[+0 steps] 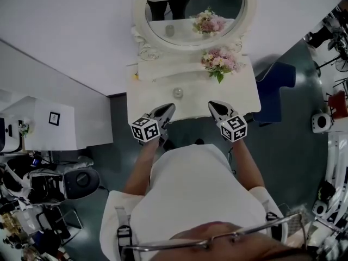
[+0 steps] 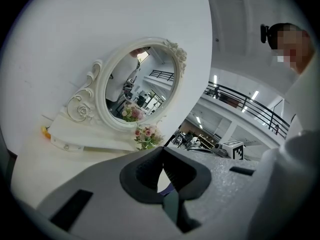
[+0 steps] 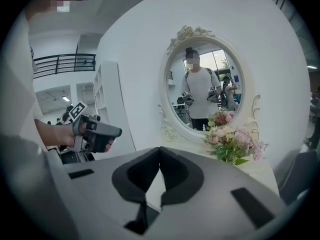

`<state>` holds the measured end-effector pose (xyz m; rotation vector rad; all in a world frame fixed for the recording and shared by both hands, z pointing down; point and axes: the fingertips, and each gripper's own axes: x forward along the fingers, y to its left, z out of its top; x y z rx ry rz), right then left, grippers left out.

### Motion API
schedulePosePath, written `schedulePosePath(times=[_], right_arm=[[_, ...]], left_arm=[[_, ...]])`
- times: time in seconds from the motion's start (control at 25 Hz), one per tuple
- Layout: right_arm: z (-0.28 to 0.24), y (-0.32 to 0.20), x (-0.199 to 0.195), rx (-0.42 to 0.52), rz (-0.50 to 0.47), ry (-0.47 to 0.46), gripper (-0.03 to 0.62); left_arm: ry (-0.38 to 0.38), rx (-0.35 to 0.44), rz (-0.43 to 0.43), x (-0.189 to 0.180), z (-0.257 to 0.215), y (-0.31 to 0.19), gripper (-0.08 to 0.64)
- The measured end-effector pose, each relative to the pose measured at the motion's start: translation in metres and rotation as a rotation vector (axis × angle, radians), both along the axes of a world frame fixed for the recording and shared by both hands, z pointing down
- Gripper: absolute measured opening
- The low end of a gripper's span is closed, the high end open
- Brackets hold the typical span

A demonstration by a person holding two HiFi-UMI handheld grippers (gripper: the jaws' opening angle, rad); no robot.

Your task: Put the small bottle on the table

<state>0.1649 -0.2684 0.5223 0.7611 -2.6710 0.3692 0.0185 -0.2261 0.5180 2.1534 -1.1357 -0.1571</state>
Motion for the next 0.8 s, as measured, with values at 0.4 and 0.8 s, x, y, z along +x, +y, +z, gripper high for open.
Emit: schedulePosePath(times=[0.4, 0.8], right_arm=[[-0.0061, -0.0081, -0.0022, 0.002, -0.012, -0.011, 0.006], [-0.0077, -0.0051, -0.0027, 0.009, -0.009, -0.01, 0.006]], left_arm=[[0.0, 0.004, -0.012, -0.0017, -0.0027, -0.0033, 0.003], [0.006, 0.017, -0.013, -0.0007, -0.0059, 0.0011, 0.003]])
